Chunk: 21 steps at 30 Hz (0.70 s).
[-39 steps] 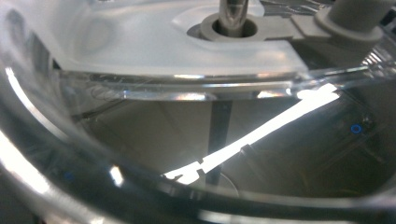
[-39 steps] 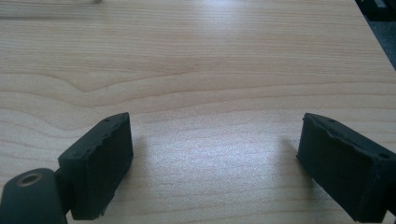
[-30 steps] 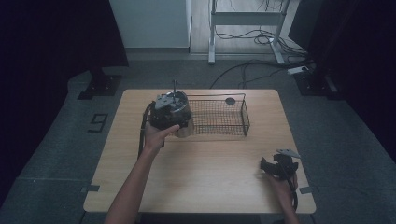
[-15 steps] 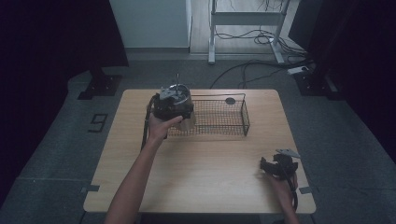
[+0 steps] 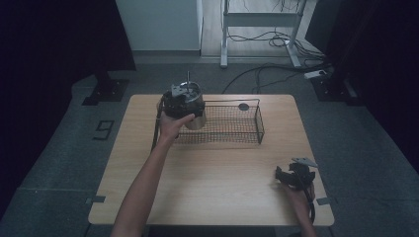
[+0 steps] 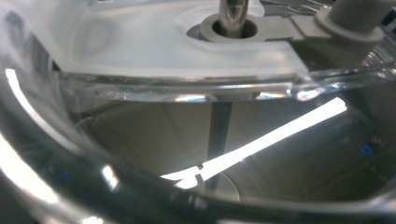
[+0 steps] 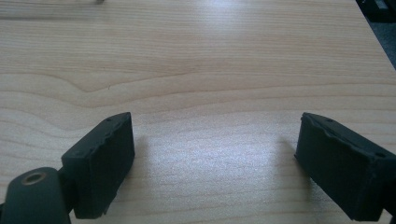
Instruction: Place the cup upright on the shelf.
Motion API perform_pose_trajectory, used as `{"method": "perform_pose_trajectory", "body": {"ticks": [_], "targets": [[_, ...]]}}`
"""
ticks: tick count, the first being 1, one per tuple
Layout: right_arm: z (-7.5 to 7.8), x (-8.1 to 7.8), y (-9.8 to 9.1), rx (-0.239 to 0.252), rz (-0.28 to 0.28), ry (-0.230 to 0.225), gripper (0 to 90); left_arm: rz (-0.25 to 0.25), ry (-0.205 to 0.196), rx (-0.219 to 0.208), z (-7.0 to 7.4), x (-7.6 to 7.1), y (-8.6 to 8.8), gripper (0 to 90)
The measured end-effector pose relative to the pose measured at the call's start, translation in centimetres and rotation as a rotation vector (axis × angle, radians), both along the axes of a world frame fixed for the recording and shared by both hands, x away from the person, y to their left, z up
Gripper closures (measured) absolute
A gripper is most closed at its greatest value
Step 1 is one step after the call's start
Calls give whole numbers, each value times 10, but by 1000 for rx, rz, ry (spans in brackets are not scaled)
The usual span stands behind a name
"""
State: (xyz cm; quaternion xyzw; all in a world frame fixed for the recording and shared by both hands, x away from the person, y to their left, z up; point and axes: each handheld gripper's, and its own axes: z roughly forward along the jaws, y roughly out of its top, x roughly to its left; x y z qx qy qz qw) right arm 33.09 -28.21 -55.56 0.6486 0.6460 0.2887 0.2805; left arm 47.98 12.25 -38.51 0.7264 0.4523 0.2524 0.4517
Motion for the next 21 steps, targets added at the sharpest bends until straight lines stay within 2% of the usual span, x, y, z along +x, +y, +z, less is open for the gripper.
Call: {"method": "perform_pose_trajectory", "body": {"ticks": [4, 12, 21], "targets": [[0, 0, 0, -1, 0, 0, 116, 19, -10, 21, -4, 9, 0, 42], [0, 0, 0, -1, 0, 0, 116, 32, -20, 23, -18, 25, -2, 42], [0, 0, 0, -2, -1, -1, 116, 28, 1, 43, -36, 34, -11, 41]]}}
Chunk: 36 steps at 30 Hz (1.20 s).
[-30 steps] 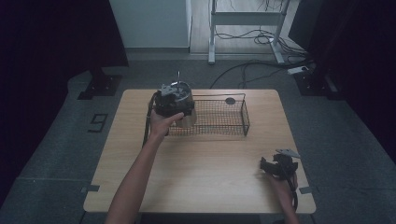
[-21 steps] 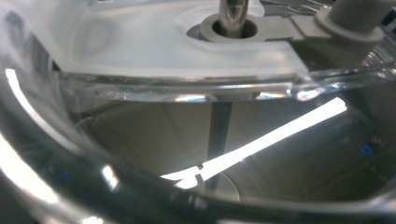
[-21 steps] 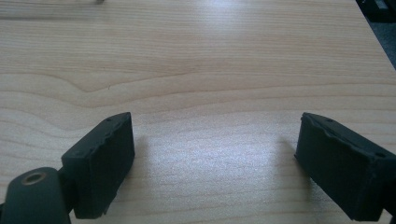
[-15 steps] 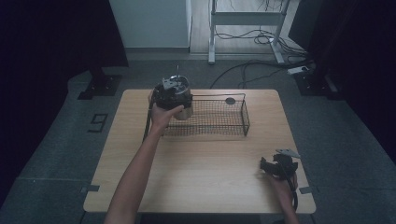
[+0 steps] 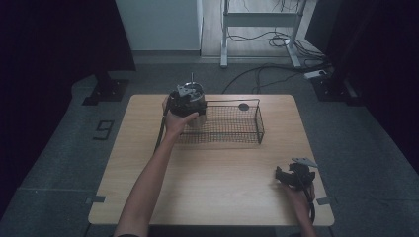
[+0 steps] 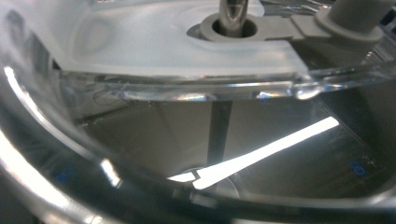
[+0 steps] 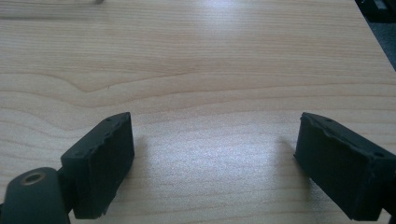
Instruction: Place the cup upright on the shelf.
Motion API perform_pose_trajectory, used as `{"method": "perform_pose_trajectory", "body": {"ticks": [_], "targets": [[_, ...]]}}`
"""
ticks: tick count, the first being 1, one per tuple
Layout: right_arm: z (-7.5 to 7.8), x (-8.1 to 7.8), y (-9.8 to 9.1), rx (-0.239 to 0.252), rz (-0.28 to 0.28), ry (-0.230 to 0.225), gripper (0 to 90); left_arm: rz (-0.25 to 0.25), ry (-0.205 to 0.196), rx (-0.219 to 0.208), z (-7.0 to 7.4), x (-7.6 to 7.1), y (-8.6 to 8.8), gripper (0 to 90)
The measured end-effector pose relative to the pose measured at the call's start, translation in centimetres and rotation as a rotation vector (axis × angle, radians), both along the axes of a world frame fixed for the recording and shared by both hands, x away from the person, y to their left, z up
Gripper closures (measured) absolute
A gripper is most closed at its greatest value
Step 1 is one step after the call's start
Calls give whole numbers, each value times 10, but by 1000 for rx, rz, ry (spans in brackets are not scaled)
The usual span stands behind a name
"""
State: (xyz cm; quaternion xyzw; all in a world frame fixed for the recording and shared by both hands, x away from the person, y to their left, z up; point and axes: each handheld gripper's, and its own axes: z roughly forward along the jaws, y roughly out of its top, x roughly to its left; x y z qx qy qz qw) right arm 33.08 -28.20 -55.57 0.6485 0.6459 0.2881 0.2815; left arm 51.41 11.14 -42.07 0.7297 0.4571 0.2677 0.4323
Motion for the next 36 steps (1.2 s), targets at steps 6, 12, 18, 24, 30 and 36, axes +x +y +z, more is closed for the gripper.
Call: {"method": "perform_pose_trajectory", "body": {"ticks": [6, 12, 18, 24, 30, 36], "targets": [[0, 0, 0, 0, 0, 0, 116, 3, 21, 15, -13, 4, -4, 41], [0, 0, 0, 0, 0, 0, 116, 21, 45, 24, -26, 7, -3, 41], [0, 0, 0, 0, 0, 0, 116, 43, 67, 36, -38, 8, -1, 41], [0, 0, 0, 0, 0, 0, 116, 51, 85, 45, -47, 8, -1, 40], [0, 0, 0, 0, 0, 0, 116, 57, 95, 48, -53, 7, 0, 39], [0, 0, 0, -1, 1, 2, 116, 45, 78, 46, -56, 4, 1, 36]]}}
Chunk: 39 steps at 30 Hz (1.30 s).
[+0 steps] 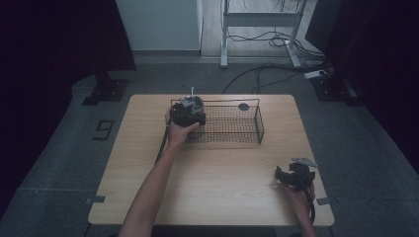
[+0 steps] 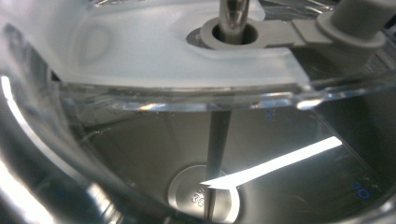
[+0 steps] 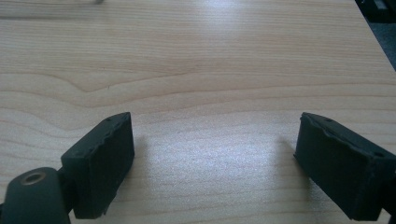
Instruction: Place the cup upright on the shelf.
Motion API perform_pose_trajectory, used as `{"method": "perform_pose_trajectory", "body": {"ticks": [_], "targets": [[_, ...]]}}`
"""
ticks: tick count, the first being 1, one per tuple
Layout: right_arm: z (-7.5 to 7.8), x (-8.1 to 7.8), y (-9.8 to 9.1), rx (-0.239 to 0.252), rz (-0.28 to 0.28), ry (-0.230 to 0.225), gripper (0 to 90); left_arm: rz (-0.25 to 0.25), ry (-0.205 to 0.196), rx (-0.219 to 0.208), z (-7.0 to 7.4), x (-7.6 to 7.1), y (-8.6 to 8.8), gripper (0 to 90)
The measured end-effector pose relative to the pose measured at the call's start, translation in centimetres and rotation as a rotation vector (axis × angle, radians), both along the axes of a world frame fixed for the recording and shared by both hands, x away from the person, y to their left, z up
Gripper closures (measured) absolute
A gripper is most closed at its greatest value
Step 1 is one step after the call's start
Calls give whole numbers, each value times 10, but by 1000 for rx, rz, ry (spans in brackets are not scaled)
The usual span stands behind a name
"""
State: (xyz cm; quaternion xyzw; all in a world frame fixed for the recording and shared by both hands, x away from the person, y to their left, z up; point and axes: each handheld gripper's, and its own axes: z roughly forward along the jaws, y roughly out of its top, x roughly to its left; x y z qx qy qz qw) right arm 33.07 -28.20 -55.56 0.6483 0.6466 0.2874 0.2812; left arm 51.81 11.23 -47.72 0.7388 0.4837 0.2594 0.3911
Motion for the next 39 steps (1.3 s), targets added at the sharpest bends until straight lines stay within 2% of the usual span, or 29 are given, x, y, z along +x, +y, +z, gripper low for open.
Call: {"method": "perform_pose_trajectory", "body": {"ticks": [2, 4, 7, 10, 13, 15, 16, 18, 21, 22, 23, 24, 25, 26, 27, 29, 30, 31, 35, 36, 39], "targets": [[0, 0, 0, 1, -1, -2, 116, -1, 14, 11, 0, -1, 1, 19], [0, 0, 0, 1, 0, -2, 117, -14, -2, 14, 4, -5, 2, 2], [0, 0, 0, 0, 0, 0, 117, -14, -33, -12, 14, -10, 4, 0], [0, 0, 0, 0, 0, -1, 117, -12, -38, -27, 21, -14, 6, 0], [0, 0, 0, 0, 0, 0, 117, -7, -75, -13, 33, -27, 10, 0], [0, 0, 0, 0, 0, 1, 117, -10, -90, -3, 40, -36, 14, 0], [0, 0, 0, 0, 0, -2, 117, -10, -90, -3, 40, -36, 14, 0], [0, 0, 0, 0, 0, 0, 117, -8, -109, 14, 50, -52, 21, 0], [0, 0, 0, 1, -1, -1, 117, -21, -119, 7, 56, -70, 31, 0], [0, 0, 0, 1, -1, -1, 117, -21, -119, 7, 56, -70, 31, 0], [0, 0, 0, -1, 1, -1, 117, -29, -118, -1, 57, -82, 37, 0], [0, 0, 0, -1, 1, -1, 117, -29, -118, -1, 57, -82, 37, 0], [0, 0, 0, 1, -1, -1, 117, -30, -106, -13, 56, -93, 44, 0], [0, 0, 0, 1, -1, -1, 117, -30, -106, -13, 56, -93, 44, 0], [0, 0, 0, 3, -3, 0, 117, -41, -97, -23, 52, -105, 49, 0], [0, 0, 0, 2, -2, 1, 117, -54, -89, -26, 46, -116, 52, 0], [0, 0, 0, 2, -2, 0, 117, -54, -89, -26, 46, -116, 52, 0], [0, 0, 0, 2, -2, 0, 117, -68, -85, -32, 39, -126, 55, 1], [0, 0, 0, 1, -1, 2, 117, -93, -82, -47, 23, -147, 57, 2], [0, 0, 0, 1, -1, 2, 117, -93, -82, -47, 23, -147, 57, 2], [0, 0, 0, 0, 0, 2, 117, -107, -74, -33, 9, -163, 56, 2]]}}
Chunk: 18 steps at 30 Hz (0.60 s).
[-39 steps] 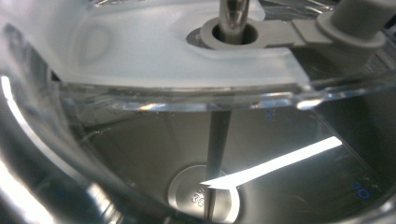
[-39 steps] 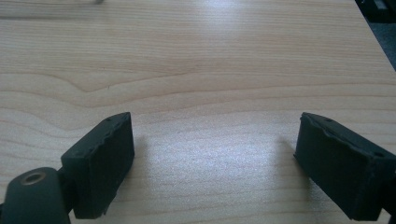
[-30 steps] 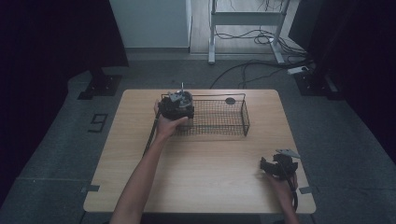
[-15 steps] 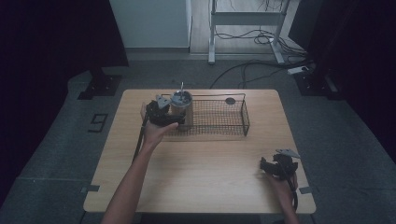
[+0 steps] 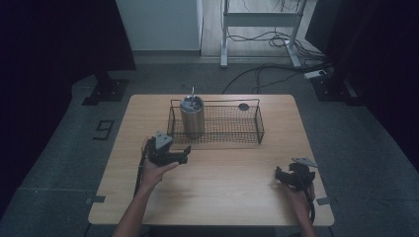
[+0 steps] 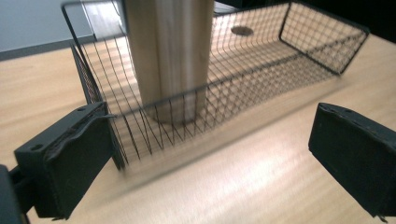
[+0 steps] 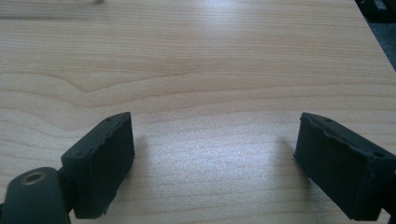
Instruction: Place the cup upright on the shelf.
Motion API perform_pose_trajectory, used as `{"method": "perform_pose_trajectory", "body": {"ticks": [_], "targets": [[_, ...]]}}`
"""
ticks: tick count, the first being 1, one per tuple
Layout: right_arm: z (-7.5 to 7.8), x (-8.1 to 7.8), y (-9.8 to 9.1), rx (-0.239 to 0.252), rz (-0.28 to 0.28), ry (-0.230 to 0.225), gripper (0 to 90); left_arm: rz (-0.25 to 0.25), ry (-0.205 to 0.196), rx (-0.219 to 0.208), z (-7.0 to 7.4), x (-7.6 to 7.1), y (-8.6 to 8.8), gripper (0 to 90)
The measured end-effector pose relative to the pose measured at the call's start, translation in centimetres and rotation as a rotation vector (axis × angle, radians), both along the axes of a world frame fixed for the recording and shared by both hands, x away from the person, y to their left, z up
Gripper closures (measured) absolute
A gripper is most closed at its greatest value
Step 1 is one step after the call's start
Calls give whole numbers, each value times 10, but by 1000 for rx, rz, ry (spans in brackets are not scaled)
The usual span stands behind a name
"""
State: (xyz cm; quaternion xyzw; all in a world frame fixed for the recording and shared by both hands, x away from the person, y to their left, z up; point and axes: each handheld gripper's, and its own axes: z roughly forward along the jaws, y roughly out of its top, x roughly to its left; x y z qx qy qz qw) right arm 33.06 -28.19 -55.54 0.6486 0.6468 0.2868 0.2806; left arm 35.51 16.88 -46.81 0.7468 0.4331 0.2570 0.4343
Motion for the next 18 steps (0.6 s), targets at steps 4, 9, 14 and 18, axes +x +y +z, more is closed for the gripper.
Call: {"method": "perform_pose_trajectory", "body": {"ticks": [4, 9, 14, 18], "targets": [[0, 0, 0, 0, 0, 0, 117, -7, 6, 35, -11, -15, -2, 7], [0, 0, 0, 0, 0, 0, 118, -20, 37, 39, -25, -33, 1, 13], [0, 0, 0, -1, 0, 0, 118, -24, 73, 44, -33, -41, 6, 17], [0, 0, 0, -1, 0, -1, 118, -10, 106, 12, -40, -46, 12, 29]]}}
